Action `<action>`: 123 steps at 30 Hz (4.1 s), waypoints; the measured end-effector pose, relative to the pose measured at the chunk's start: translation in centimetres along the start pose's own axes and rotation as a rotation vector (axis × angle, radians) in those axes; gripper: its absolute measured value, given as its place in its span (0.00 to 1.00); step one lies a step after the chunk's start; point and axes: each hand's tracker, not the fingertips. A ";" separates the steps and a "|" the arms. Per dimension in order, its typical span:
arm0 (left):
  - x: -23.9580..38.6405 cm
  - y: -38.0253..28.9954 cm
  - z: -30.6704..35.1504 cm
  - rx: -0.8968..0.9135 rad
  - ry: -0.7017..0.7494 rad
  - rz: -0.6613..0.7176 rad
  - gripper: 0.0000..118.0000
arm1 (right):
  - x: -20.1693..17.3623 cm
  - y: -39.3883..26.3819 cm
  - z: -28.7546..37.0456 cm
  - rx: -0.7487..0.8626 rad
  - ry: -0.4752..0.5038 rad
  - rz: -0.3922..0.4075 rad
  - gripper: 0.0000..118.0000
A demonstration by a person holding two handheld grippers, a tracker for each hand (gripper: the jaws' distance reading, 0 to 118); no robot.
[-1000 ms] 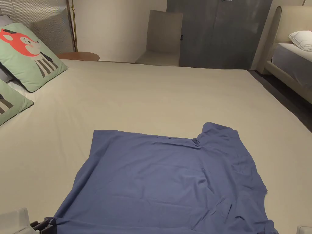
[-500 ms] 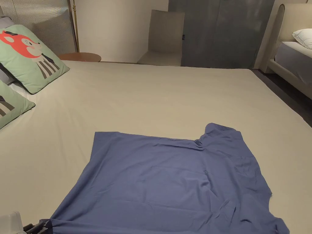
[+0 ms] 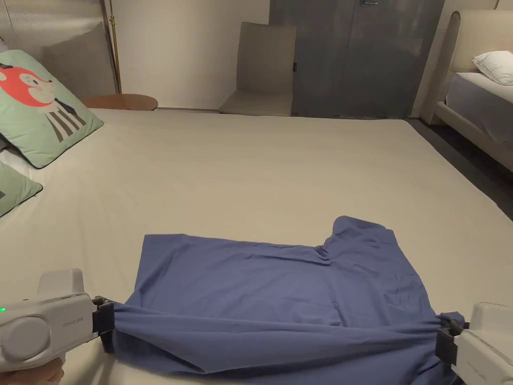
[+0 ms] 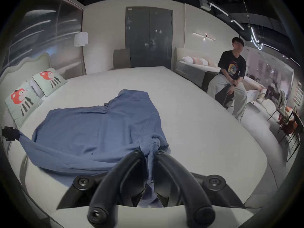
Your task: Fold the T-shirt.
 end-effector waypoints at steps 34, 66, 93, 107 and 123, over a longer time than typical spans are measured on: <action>3.1 -3.8 8.2 0.397 -0.017 -0.121 0.00 | -1.1 0.1 6.5 0.356 -0.081 0.057 0.27; -0.2 -4.4 -4.5 -0.160 -0.131 0.077 0.11 | 0.6 -3.6 1.7 -0.015 -0.048 0.045 0.86; -2.7 -8.7 7.1 -0.163 -0.143 0.154 0.08 | 5.0 -3.7 6.9 -0.144 0.098 -0.004 0.10; -2.7 -12.5 6.9 -0.181 -0.058 0.132 0.45 | 4.9 -8.3 5.5 -0.244 0.064 0.053 0.37; 5.8 -2.2 15.9 0.568 -0.029 -0.071 0.01 | -1.9 4.3 12.0 0.456 0.024 -0.044 0.26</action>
